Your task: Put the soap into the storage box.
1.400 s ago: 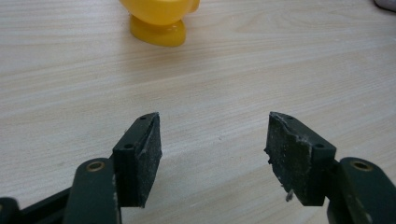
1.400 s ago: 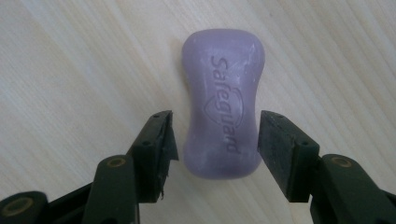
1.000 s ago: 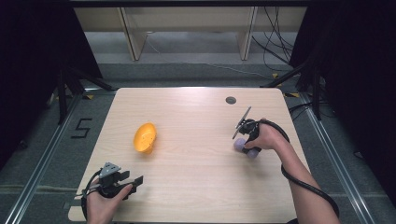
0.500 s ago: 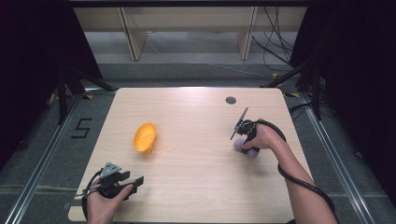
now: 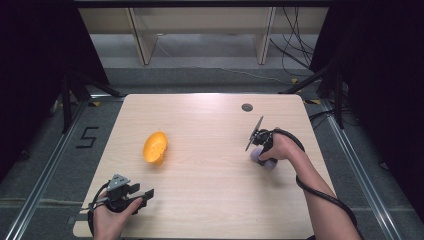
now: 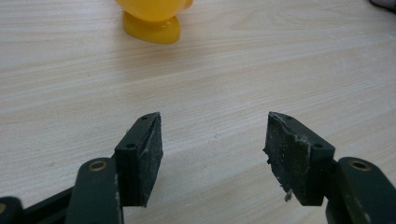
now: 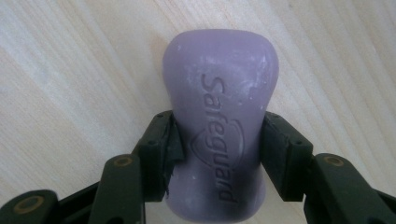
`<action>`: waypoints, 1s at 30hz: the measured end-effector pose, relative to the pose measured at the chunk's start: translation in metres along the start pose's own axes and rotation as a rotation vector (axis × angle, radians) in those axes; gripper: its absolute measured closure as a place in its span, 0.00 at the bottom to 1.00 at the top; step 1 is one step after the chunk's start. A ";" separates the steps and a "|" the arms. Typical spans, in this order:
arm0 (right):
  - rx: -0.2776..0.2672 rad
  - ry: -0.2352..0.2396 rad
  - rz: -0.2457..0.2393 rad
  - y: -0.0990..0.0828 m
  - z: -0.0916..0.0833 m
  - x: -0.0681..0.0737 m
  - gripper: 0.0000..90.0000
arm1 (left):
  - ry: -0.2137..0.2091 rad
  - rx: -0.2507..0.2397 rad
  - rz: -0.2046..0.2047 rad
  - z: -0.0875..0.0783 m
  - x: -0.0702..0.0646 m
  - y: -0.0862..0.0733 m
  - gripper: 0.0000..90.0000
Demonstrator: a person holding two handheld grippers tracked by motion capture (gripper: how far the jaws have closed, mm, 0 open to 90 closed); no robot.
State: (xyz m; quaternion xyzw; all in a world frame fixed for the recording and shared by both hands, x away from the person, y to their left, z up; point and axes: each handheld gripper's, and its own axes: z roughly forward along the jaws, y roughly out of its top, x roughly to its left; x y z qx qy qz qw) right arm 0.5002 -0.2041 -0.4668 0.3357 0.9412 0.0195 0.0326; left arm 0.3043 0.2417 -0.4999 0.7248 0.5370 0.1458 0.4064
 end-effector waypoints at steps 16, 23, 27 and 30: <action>-0.058 -0.010 -0.060 -0.006 0.001 0.002 0.56 | -0.004 0.008 0.006 -0.001 0.000 0.000 0.41; -0.101 -0.021 -0.074 -0.010 0.001 0.003 0.56 | -0.005 0.003 0.004 -0.001 -0.001 0.000 0.41; -0.092 -0.028 -0.071 -0.012 0.000 0.005 0.56 | -0.004 0.006 0.006 -0.001 0.000 0.000 0.41; -0.092 -0.030 -0.072 -0.013 0.000 0.007 0.56 | -0.004 0.005 0.005 -0.001 0.000 0.000 0.42</action>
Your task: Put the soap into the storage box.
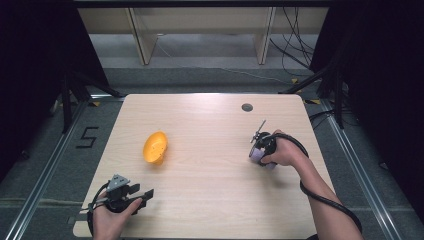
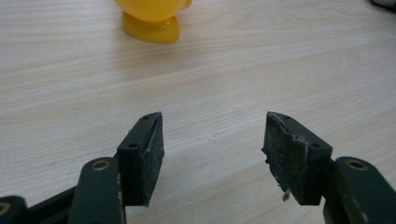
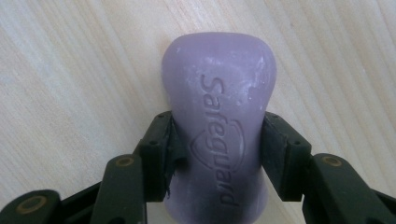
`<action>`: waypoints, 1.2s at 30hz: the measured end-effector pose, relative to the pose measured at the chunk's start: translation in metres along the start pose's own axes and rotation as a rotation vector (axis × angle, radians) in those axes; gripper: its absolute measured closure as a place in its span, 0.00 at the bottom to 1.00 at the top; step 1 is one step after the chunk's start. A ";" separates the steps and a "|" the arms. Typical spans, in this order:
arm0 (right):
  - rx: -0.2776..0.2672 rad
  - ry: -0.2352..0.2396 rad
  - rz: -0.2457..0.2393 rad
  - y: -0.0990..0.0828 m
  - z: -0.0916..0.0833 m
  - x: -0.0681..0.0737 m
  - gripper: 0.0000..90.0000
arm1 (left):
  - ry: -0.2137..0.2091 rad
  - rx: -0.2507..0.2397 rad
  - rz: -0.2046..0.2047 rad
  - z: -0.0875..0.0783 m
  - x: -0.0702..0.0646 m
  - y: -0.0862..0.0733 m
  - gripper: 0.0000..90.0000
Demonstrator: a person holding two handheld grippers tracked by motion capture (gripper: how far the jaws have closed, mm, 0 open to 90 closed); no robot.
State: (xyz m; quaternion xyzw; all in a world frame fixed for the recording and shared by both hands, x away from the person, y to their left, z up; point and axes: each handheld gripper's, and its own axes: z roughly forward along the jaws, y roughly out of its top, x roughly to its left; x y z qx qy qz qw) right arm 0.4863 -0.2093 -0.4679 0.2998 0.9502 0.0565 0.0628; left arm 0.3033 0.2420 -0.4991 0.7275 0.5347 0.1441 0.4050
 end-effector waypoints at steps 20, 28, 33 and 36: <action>-0.090 -0.091 -0.110 -0.005 -0.011 0.012 0.56 | 0.003 -0.009 0.001 -0.002 -0.002 0.001 0.42; -0.152 -0.169 -0.153 -0.015 -0.020 0.025 0.56 | -0.008 -0.020 -0.001 -0.002 -0.003 0.001 0.42; -0.192 -0.235 -0.195 -0.025 -0.026 0.034 0.56 | 0.010 -0.044 -0.014 -0.003 -0.003 0.001 0.41; -0.225 -0.265 -0.208 -0.031 -0.030 0.042 0.56 | 0.010 -0.042 -0.012 -0.003 -0.003 0.001 0.41</action>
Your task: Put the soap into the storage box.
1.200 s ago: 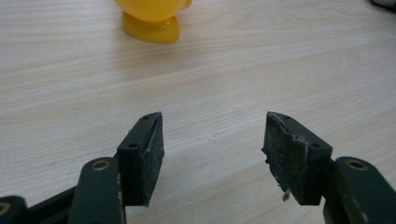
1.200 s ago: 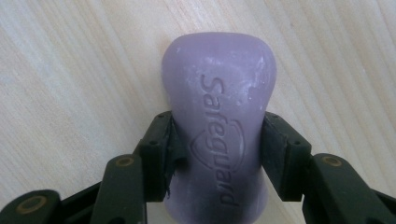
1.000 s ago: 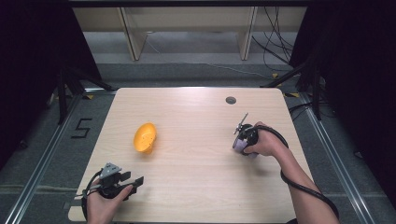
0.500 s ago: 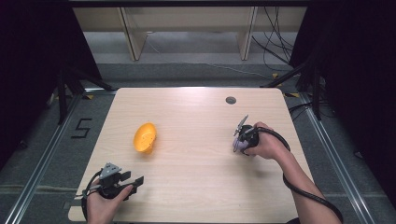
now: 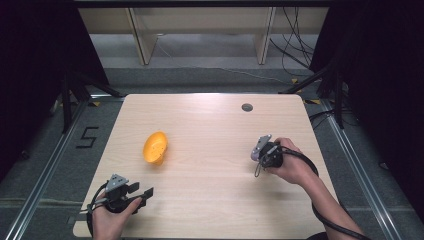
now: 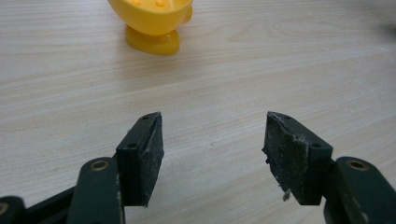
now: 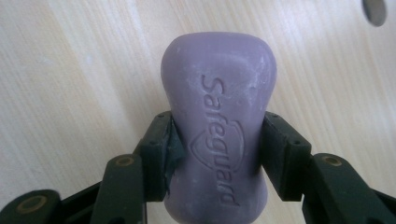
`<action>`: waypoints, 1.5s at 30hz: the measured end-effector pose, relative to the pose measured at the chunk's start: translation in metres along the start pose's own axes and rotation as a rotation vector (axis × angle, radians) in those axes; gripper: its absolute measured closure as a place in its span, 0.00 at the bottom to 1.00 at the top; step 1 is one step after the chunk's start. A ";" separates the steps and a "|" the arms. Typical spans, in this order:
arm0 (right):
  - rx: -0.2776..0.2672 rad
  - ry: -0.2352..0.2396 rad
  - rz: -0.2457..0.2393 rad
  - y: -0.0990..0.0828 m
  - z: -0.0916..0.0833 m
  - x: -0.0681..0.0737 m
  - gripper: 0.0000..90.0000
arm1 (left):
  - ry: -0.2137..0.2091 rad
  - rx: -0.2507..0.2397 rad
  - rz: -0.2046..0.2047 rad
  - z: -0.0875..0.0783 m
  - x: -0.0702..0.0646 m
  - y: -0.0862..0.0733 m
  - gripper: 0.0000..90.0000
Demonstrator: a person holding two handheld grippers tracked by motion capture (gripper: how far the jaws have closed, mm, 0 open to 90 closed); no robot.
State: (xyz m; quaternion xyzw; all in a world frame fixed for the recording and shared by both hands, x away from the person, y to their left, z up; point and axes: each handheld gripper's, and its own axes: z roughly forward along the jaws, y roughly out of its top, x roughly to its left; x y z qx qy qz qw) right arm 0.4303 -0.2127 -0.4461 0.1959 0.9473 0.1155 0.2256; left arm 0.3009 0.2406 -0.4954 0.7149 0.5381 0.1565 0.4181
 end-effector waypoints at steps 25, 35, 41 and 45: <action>-0.178 -0.206 -0.128 -0.014 -0.043 0.066 0.56 | -0.154 0.010 0.081 0.010 -0.037 0.028 0.40; -0.213 -0.238 -0.157 -0.016 -0.058 0.093 0.56 | -0.251 0.020 0.147 0.018 -0.066 0.061 0.38; -0.246 -0.248 -0.167 -0.018 -0.065 0.111 0.56 | -0.313 0.037 0.207 0.029 -0.095 0.081 0.37; -0.265 -0.267 -0.194 -0.019 -0.070 0.115 0.56 | -0.341 0.041 0.231 0.034 -0.112 0.089 0.37</action>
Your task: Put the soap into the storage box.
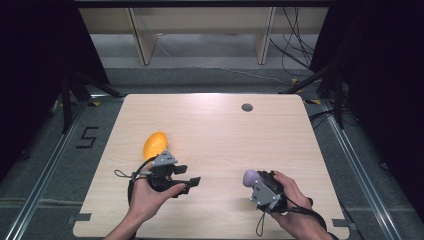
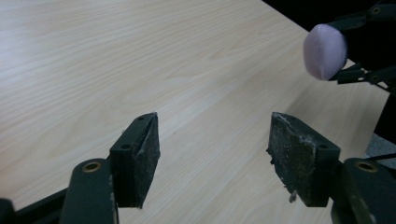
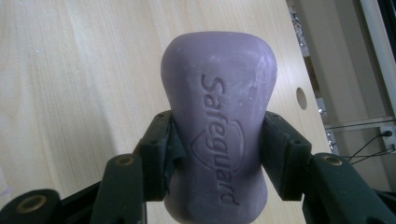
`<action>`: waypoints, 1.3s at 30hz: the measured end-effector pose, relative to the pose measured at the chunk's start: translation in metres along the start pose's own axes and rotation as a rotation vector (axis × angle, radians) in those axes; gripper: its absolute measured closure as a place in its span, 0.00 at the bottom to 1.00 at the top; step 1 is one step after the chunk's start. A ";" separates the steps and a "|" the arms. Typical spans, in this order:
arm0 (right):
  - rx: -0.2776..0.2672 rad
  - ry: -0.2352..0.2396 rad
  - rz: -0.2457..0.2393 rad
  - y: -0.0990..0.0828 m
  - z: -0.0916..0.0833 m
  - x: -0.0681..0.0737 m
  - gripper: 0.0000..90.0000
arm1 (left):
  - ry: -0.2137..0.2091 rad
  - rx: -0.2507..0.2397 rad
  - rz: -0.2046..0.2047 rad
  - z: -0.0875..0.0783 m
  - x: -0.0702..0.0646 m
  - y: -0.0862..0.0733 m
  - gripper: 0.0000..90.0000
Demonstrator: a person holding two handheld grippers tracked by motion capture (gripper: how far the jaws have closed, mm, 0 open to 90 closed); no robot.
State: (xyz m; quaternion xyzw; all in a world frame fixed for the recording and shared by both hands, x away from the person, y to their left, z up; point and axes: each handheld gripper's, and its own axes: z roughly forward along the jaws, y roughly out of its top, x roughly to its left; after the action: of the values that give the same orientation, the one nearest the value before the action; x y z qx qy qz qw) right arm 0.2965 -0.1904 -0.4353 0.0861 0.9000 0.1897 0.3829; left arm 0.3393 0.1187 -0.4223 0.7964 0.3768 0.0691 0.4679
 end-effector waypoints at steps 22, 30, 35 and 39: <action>-0.037 0.011 -0.015 0.010 -0.007 0.009 0.56 | -0.216 0.065 0.026 0.069 -0.061 0.040 0.37; -0.037 0.009 0.003 0.011 -0.008 0.011 0.56 | -0.235 0.095 0.010 0.083 -0.067 0.039 0.40; -0.040 0.005 -0.002 0.012 -0.008 0.011 0.56 | -0.261 0.107 0.000 0.088 -0.068 0.039 0.43; -0.044 0.005 -0.006 0.013 -0.008 0.012 0.56 | -0.260 0.108 -0.018 0.090 -0.070 0.039 0.44</action>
State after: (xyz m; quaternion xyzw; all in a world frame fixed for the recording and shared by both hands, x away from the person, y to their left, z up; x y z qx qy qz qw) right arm 0.2824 -0.1770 -0.4321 0.0743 0.8968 0.2085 0.3831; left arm 0.3526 -0.0011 -0.4241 0.8193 0.3234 -0.0593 0.4698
